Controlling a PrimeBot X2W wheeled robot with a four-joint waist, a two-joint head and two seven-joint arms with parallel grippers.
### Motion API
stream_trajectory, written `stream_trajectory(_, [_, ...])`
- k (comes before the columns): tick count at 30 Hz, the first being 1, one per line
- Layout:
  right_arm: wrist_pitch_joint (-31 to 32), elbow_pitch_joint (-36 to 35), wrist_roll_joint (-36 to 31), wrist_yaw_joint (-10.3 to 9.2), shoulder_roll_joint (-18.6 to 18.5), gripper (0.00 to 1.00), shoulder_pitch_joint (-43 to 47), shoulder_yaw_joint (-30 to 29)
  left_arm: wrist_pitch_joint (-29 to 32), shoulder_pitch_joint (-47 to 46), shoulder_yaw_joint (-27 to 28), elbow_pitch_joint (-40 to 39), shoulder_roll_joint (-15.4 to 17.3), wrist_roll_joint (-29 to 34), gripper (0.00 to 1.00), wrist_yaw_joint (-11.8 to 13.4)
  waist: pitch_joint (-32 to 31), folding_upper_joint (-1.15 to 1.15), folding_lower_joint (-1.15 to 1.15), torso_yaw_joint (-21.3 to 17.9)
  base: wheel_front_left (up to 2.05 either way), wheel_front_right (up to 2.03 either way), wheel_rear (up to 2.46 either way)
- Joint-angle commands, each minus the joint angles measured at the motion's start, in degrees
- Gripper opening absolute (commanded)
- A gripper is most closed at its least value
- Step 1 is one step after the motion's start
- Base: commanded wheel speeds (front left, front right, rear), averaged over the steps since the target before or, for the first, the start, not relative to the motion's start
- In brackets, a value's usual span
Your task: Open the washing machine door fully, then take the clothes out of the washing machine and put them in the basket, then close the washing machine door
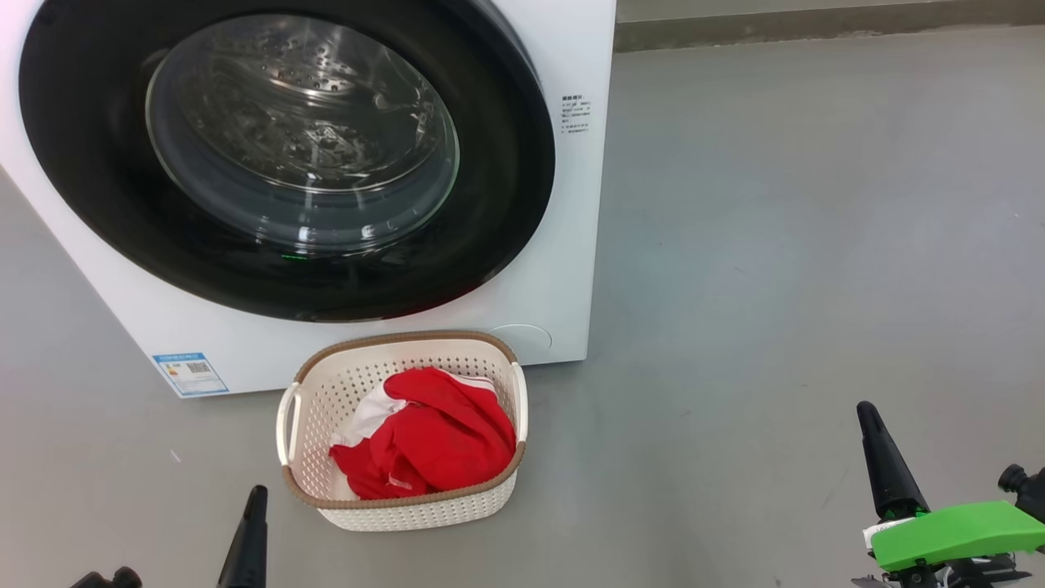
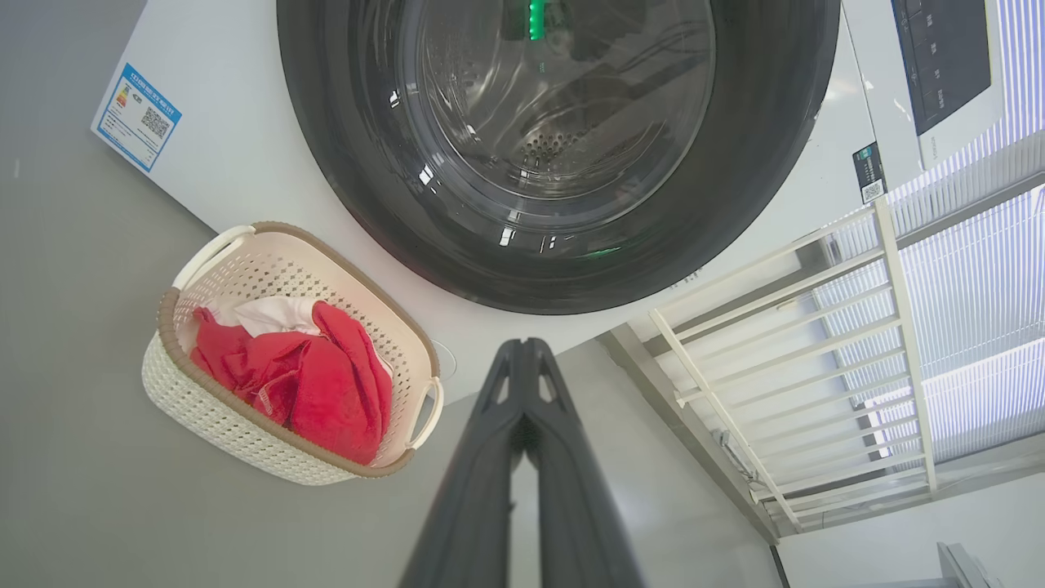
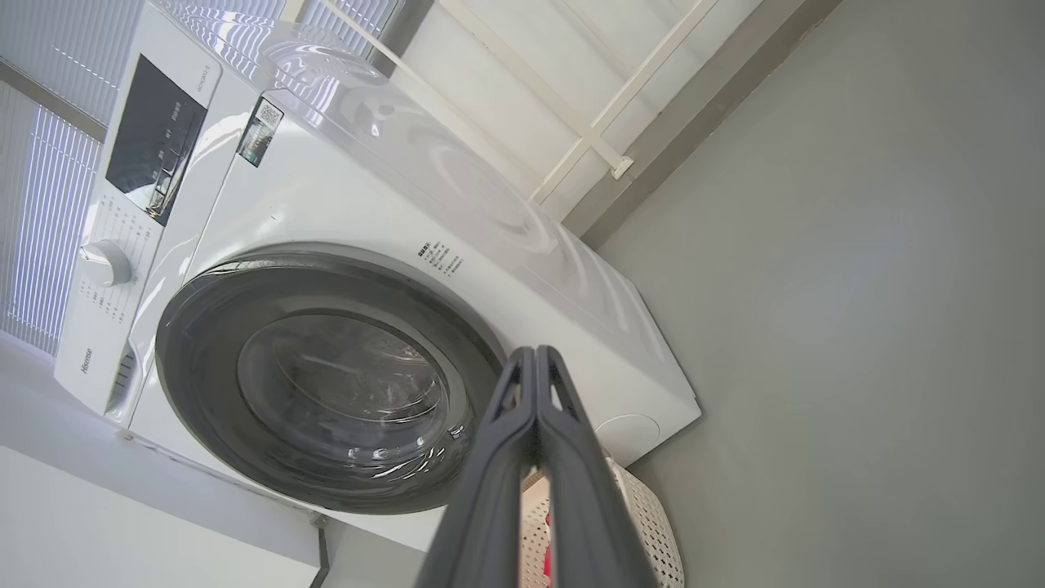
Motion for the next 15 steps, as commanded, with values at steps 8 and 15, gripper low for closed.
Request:
stream_trajectory(8, [1.5, -0.6, 6.6, -0.14, -1.2, 0.00, -3.5, 0.5, 1.5, -3.1, 1.6, -0.7, 1.1, -6.3, 0.00, -0.9, 0.1, 0.00, 0.00, 0.4, 0.00, 0.00, 0.00])
stream_trajectory(15, [2.8, -0.1, 11.3, -0.16, -1.3, 0.00, -4.1, 0.3, 2.7, -3.8, 1.8, -0.3, 1.2, -10.9, 0.00, -1.2, 0.2, 0.00, 0.00, 0.7, 0.00, 0.00, 0.00])
